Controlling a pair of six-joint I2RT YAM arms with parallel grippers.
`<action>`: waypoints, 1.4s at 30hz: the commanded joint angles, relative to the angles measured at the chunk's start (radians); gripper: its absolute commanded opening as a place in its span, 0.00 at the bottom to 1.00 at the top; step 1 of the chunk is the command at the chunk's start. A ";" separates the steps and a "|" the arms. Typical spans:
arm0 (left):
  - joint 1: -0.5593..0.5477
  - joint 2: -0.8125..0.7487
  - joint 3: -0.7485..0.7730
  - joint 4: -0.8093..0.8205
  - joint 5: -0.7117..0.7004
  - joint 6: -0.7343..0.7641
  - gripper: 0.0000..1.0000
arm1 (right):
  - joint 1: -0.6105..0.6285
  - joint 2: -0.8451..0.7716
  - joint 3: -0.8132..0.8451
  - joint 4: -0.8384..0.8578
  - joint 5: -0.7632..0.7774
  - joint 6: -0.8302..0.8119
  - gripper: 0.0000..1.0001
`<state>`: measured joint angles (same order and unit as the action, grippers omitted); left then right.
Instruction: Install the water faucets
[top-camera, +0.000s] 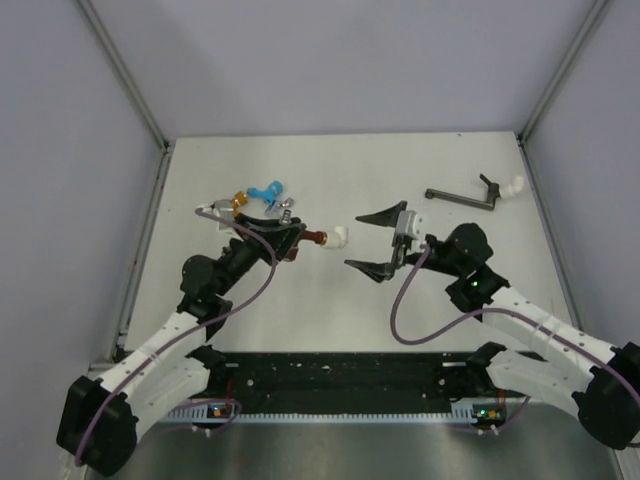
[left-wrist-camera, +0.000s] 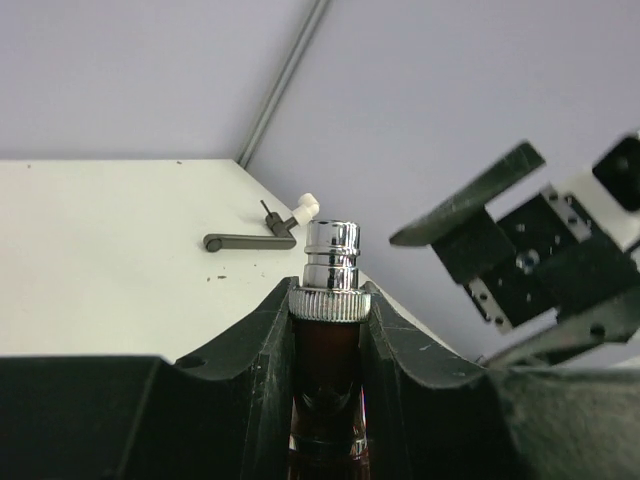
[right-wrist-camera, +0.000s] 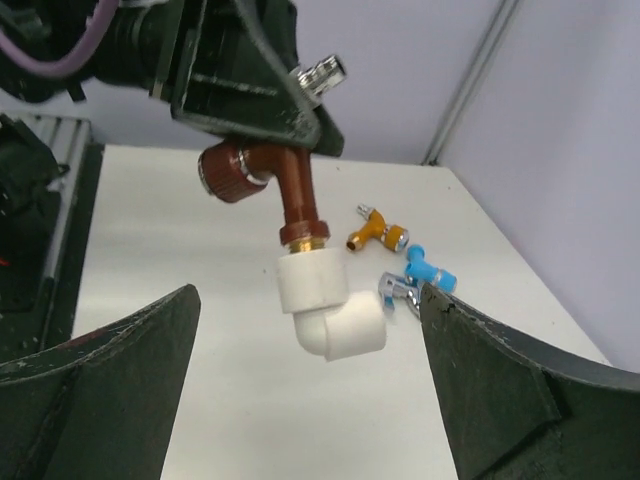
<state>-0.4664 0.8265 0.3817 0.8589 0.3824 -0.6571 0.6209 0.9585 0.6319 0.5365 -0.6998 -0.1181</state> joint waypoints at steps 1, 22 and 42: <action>-0.001 0.014 0.055 0.002 -0.116 -0.160 0.00 | 0.089 0.023 -0.076 0.066 0.198 -0.265 0.89; -0.002 0.059 0.103 0.015 -0.025 -0.207 0.00 | 0.175 0.206 -0.132 0.342 0.345 -0.325 0.50; -0.006 -0.059 0.033 0.262 0.606 0.240 0.00 | -0.038 0.405 0.095 0.632 -0.484 1.010 0.06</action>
<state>-0.4561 0.7891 0.4412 1.0599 0.8547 -0.4976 0.6163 1.3018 0.6510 0.9039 -1.0611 0.3759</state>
